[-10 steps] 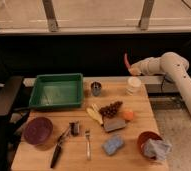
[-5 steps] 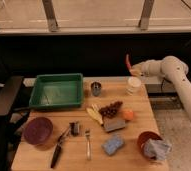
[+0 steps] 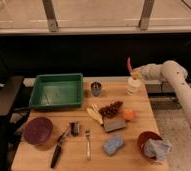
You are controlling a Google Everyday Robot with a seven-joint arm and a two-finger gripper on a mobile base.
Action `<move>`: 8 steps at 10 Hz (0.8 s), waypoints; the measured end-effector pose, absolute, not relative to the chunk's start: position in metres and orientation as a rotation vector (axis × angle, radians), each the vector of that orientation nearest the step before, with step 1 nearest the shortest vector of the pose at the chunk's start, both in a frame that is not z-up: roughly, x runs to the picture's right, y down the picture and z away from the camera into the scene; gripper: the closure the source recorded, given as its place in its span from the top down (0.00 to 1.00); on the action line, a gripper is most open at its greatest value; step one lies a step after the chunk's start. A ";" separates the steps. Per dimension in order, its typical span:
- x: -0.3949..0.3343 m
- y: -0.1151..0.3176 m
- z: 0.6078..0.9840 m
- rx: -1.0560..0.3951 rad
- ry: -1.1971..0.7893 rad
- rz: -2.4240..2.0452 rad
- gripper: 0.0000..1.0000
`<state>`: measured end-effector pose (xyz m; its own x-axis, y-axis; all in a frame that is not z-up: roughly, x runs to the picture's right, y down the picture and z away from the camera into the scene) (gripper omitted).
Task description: Place pepper in paper cup
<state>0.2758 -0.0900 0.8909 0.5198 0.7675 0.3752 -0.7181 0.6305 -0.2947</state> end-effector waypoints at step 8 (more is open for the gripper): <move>0.288 -0.066 0.913 -0.114 -0.559 0.981 0.75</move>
